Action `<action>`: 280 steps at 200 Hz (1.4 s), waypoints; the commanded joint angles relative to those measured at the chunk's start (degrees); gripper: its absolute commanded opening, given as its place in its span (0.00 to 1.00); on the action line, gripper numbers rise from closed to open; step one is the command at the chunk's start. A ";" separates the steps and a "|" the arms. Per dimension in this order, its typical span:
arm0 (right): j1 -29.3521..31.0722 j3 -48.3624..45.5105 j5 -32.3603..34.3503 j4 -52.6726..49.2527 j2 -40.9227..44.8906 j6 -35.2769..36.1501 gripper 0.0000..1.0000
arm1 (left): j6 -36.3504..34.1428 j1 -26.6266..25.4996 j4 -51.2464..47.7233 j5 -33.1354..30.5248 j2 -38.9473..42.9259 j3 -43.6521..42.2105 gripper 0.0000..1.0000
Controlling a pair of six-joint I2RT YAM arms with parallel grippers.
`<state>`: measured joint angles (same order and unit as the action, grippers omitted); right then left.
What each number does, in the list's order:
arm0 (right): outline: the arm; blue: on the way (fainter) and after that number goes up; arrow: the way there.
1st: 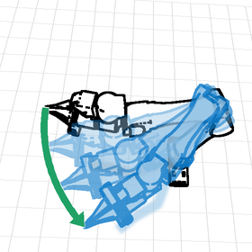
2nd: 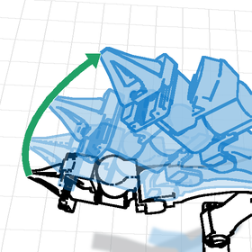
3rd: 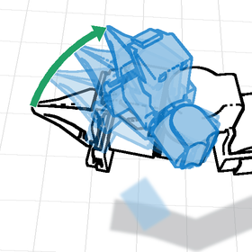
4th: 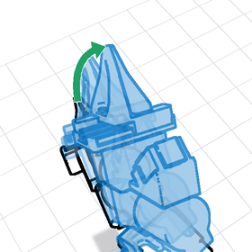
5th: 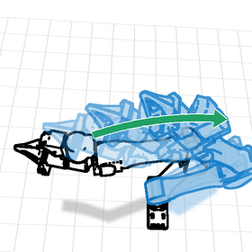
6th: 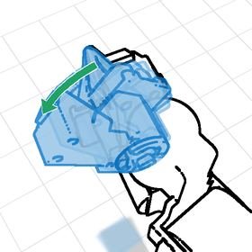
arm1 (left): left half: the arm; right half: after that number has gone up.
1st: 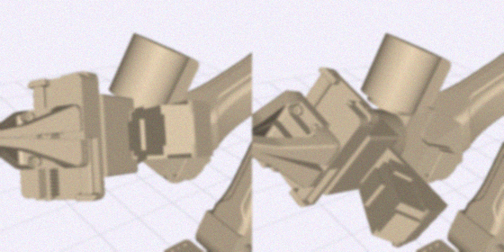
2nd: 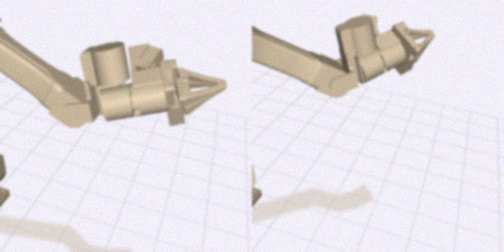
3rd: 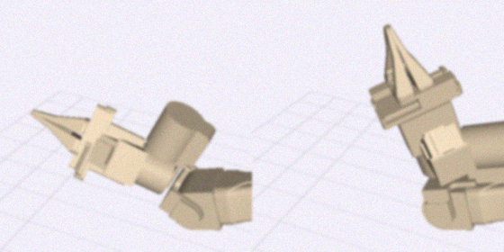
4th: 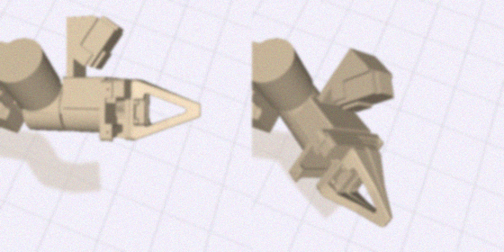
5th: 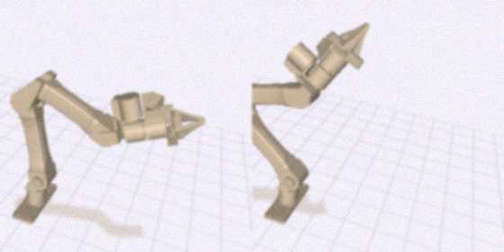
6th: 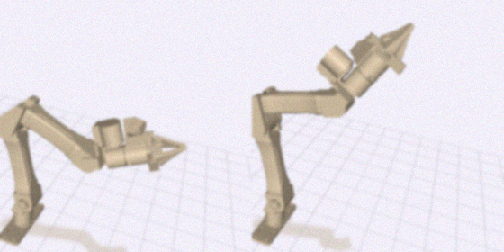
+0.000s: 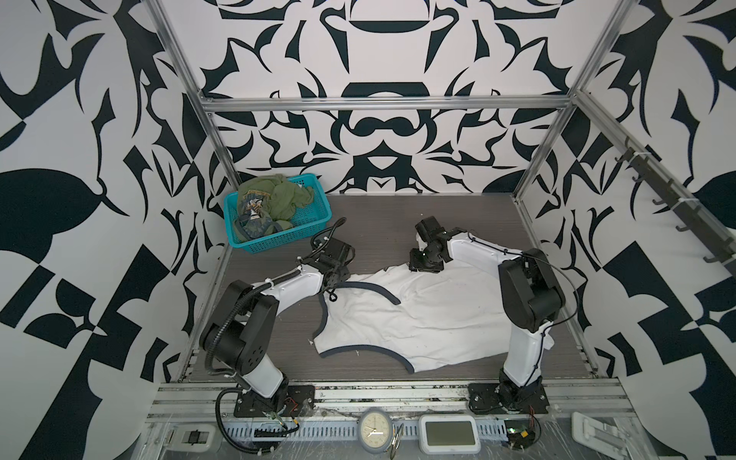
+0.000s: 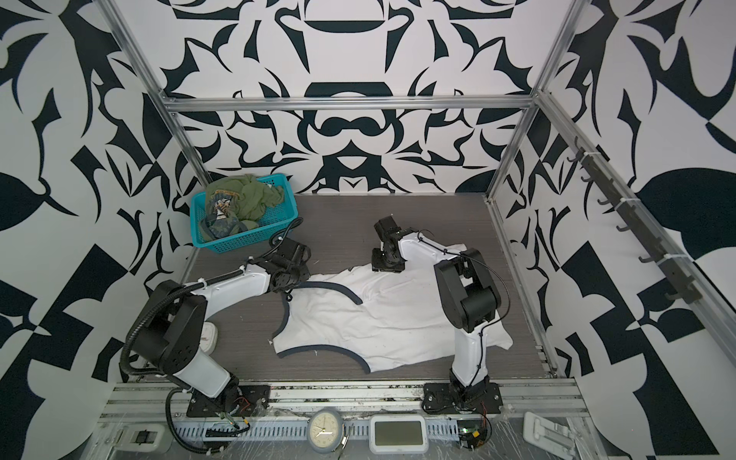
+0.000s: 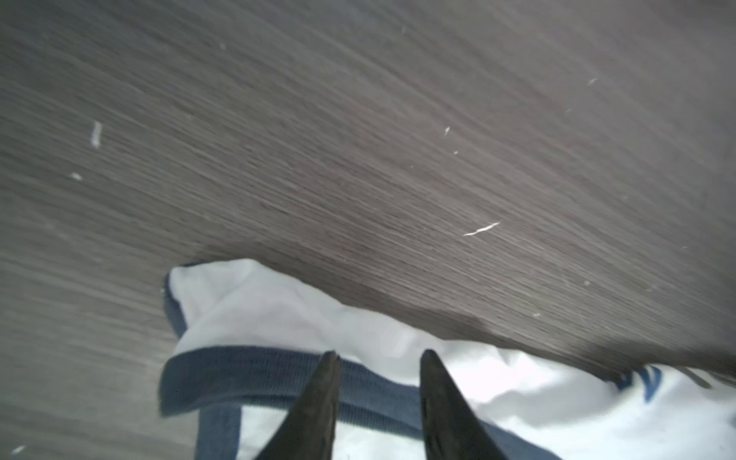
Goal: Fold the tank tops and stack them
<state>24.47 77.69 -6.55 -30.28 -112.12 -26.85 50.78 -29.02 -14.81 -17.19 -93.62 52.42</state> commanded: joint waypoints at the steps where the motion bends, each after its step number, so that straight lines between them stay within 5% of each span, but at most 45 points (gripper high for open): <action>1: -2.61 1.97 -1.92 1.08 -1.68 -1.76 0.51 | 1.09 1.58 1.73 0.19 -1.47 -2.02 0.33; 61: -6.19 -2.90 1.21 0.76 -1.02 -3.39 0.51 | 0.56 9.14 8.00 -0.41 -3.15 -9.63 0.27; 124: -7.79 -2.92 3.45 1.47 -1.64 -3.25 0.52 | -0.26 15.27 9.71 0.53 -5.10 -8.30 0.26; 214: -8.56 15.57 -0.53 0.75 -12.26 -2.41 0.53 | -1.52 18.18 6.28 -2.54 -5.49 1.19 0.29; 247: -8.57 16.35 0.19 -2.89 -5.73 -1.03 0.57 | -1.91 18.20 1.76 -3.27 -1.61 3.41 0.34; 280: -8.60 7.44 2.14 -5.23 6.25 -0.33 0.60 | -3.66 15.13 -7.78 -1.60 4.44 6.41 0.47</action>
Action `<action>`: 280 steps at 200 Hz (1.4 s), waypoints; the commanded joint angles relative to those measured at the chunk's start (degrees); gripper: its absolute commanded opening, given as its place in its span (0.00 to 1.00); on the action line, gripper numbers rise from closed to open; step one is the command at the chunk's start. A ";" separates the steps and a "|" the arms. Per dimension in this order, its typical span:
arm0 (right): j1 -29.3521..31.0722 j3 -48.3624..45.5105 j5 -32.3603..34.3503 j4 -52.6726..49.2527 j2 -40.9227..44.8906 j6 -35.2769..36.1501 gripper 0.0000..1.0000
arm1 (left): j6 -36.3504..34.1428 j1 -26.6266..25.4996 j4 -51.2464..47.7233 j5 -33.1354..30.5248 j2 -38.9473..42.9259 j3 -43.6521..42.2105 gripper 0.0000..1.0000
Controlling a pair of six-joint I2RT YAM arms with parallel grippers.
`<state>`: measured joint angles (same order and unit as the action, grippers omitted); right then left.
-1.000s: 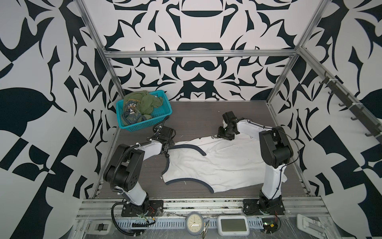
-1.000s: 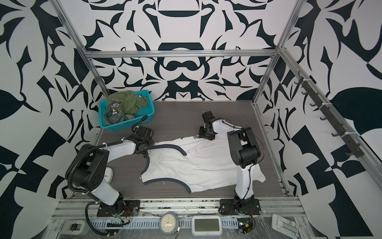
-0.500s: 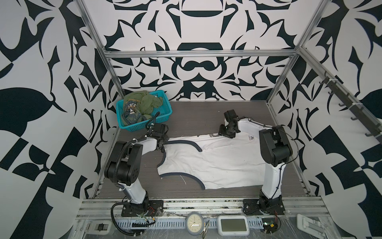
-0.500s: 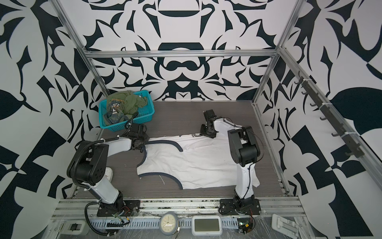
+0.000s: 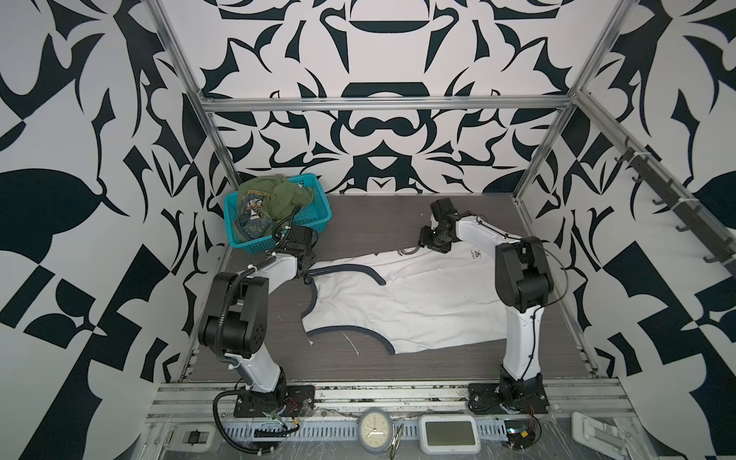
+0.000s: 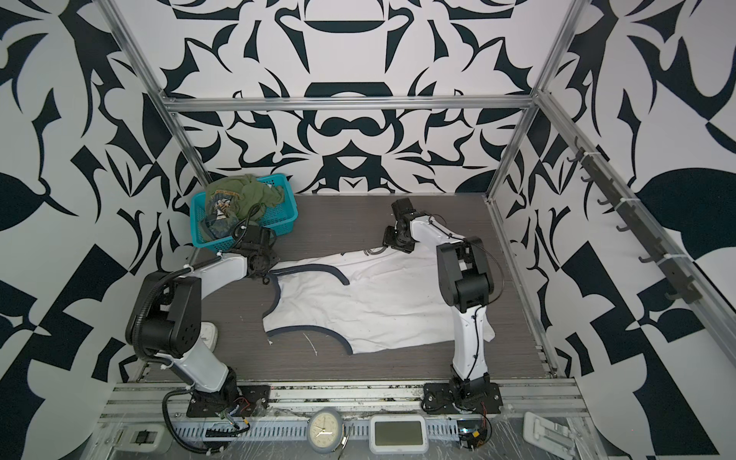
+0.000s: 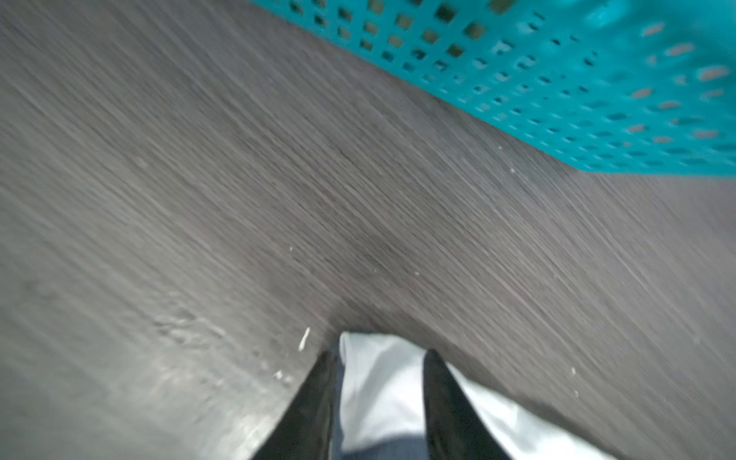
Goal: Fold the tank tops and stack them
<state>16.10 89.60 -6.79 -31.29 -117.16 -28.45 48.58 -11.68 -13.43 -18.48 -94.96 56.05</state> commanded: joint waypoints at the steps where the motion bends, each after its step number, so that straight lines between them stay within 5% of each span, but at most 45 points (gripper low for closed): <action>1: -0.26 -4.85 2.47 -4.27 11.67 1.23 0.60 | -1.46 -2.33 -9.33 -0.23 5.89 2.72 0.47; 37: -0.19 -20.93 3.85 -2.27 22.86 0.82 0.60 | -0.10 -12.61 -11.67 2.58 8.56 1.41 0.55; 93: -0.19 -35.79 2.33 -1.70 33.12 -4.54 0.60 | 0.45 -26.98 -9.89 6.85 -7.53 13.68 0.59; 154: -0.34 -39.43 3.18 3.09 28.41 -5.78 0.59 | -2.03 -26.97 -10.40 6.52 -22.83 25.57 0.59; 215: -4.99 -32.23 1.72 5.20 18.67 -4.39 0.59 | -2.85 -22.08 -10.41 7.00 -30.40 31.03 0.59; 280: -9.17 -32.33 6.72 -4.75 30.96 -1.70 0.60 | -8.82 -26.62 -18.72 2.16 -15.98 29.61 0.72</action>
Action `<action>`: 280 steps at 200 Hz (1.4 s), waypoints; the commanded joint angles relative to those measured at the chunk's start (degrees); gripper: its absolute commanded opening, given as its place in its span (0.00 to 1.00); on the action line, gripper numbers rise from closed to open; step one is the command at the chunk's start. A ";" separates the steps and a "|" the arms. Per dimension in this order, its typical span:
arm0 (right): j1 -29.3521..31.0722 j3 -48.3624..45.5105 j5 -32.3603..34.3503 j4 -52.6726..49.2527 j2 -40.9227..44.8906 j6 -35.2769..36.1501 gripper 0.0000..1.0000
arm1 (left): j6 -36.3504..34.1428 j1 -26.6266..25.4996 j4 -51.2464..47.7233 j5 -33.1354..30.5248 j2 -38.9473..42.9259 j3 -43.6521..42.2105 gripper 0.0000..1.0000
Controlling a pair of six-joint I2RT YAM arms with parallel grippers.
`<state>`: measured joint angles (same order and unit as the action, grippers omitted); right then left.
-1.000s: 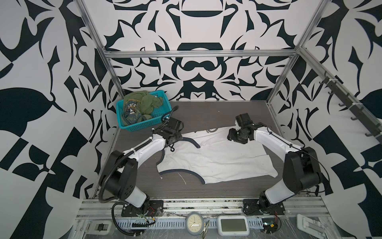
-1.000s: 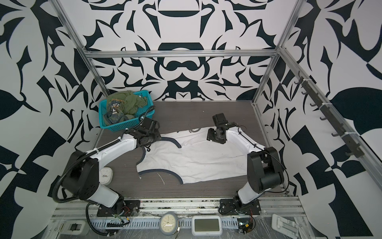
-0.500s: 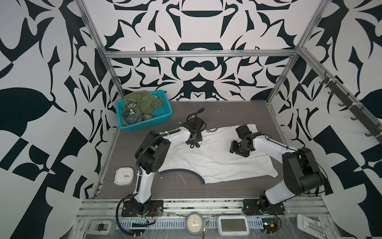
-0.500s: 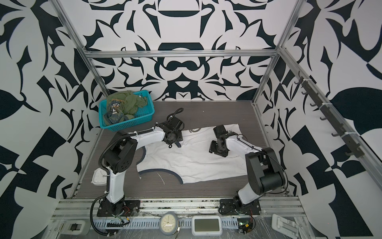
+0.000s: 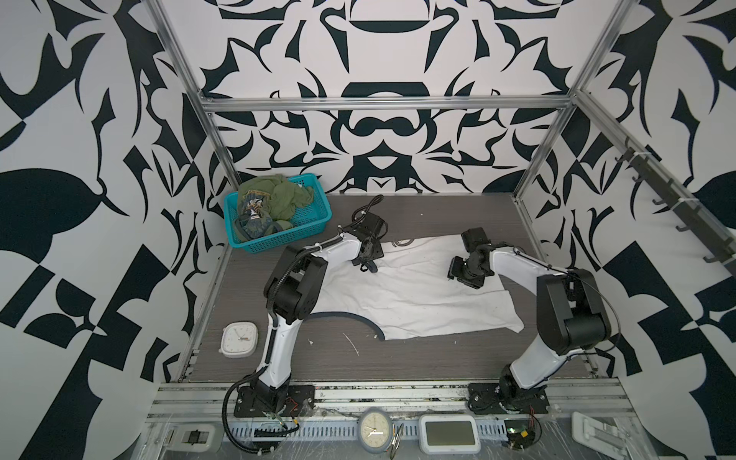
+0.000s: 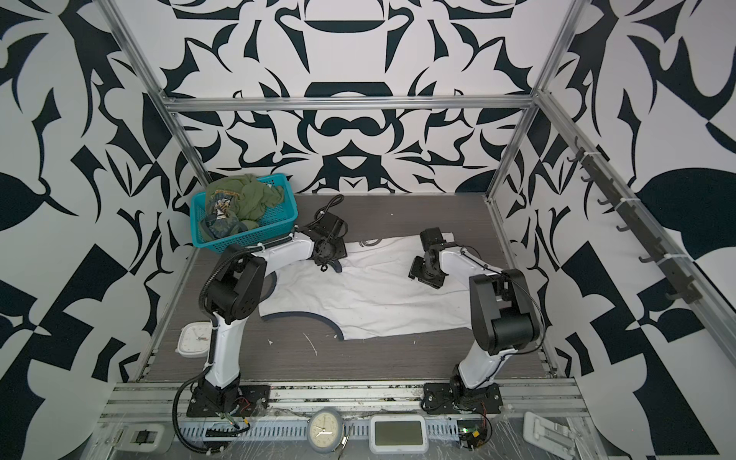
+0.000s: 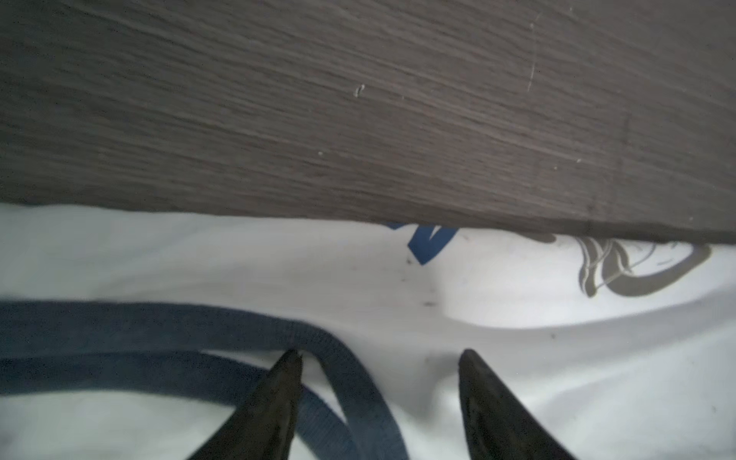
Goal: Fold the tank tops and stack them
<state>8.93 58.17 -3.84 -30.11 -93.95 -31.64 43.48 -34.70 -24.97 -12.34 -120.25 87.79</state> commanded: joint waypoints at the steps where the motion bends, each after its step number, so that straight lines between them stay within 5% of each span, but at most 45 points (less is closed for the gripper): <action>1: -2.13 -1.02 3.89 -6.15 7.87 1.49 0.60 | -3.83 -3.79 -7.32 -4.22 9.67 -2.33 0.72; 55: -10.16 -9.46 7.97 -14.57 20.04 -3.61 0.60 | -10.27 -16.20 -7.14 -2.95 25.58 -20.19 0.69; 111: -24.51 -16.30 5.17 -15.72 26.33 -4.23 0.60 | -12.81 -29.26 -10.73 0.35 26.26 -25.55 0.61; 192: -31.50 -19.55 1.82 -13.78 25.39 -5.85 0.60 | -14.48 -32.36 -12.00 2.88 22.54 -27.96 0.57; 280: -32.13 -20.69 -1.22 -6.11 16.81 -7.53 0.53 | -15.52 -32.59 -10.04 1.66 19.09 -28.86 0.35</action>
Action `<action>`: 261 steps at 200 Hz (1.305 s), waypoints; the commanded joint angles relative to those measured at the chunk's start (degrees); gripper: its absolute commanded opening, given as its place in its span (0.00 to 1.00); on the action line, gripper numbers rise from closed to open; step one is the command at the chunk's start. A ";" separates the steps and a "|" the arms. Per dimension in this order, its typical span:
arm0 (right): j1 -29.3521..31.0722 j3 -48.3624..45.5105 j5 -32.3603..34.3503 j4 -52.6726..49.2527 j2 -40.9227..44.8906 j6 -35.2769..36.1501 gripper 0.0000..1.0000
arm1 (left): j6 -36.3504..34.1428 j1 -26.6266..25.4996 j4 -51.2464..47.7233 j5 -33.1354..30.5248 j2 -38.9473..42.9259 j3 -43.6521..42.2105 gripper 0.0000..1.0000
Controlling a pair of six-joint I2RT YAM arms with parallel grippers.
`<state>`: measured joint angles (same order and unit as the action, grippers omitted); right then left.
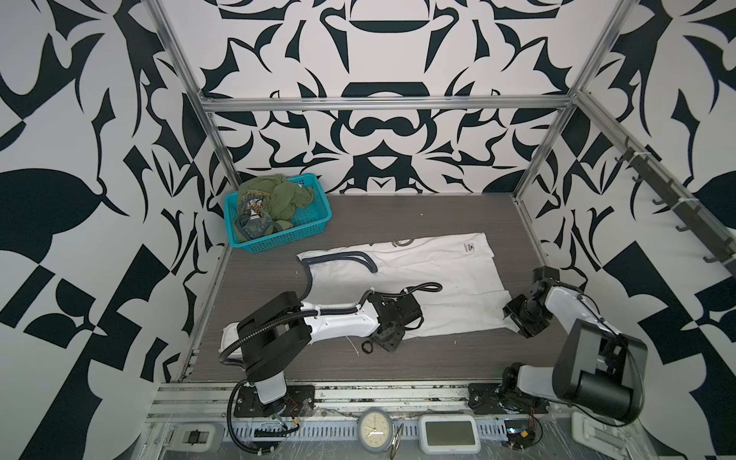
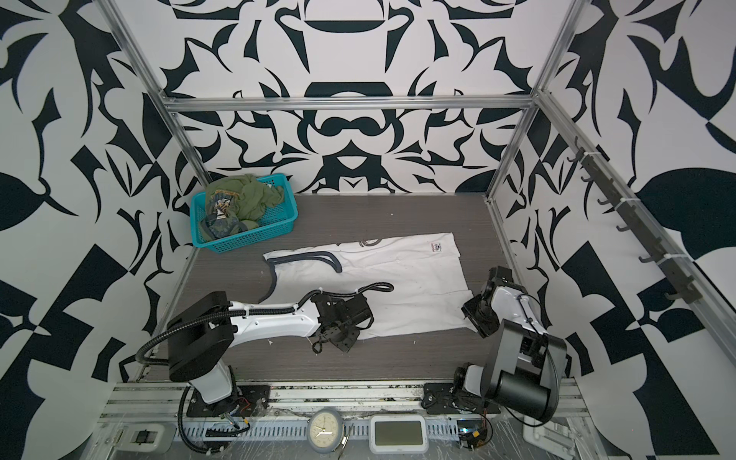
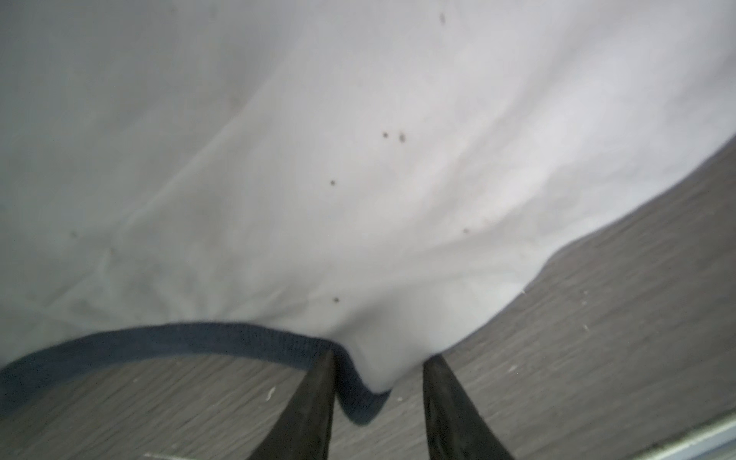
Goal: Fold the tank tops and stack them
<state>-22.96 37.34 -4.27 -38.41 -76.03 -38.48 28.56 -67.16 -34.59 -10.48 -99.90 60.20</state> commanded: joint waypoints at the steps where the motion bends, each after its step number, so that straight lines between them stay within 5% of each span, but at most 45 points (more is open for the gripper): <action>1: -0.20 0.21 -0.81 2.29 -1.17 -0.66 0.53 | -0.65 -0.11 -0.41 -0.22 -1.31 -1.30 0.34; 47: -0.24 -0.33 -0.72 3.92 -2.72 -0.80 0.46 | -1.15 -0.13 -0.02 -0.85 -0.96 -1.67 0.24; 95: -0.16 -0.66 -1.87 5.75 -1.93 -1.63 0.16 | -1.31 -0.09 1.18 -1.32 2.12 -2.85 0.18; 159: -0.15 0.83 -1.34 3.49 2.90 0.06 0.00 | -2.25 -0.09 1.20 -2.69 5.75 -3.26 0.11; 261: 5.56 13.31 -7.77 4.82 -4.31 -0.45 0.00 | -11.13 11.08 0.44 1.03 5.71 5.68 0.04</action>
<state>-19.62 46.17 -10.44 -34.74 -77.89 -38.41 21.21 -59.07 -32.86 -11.22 -94.80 62.19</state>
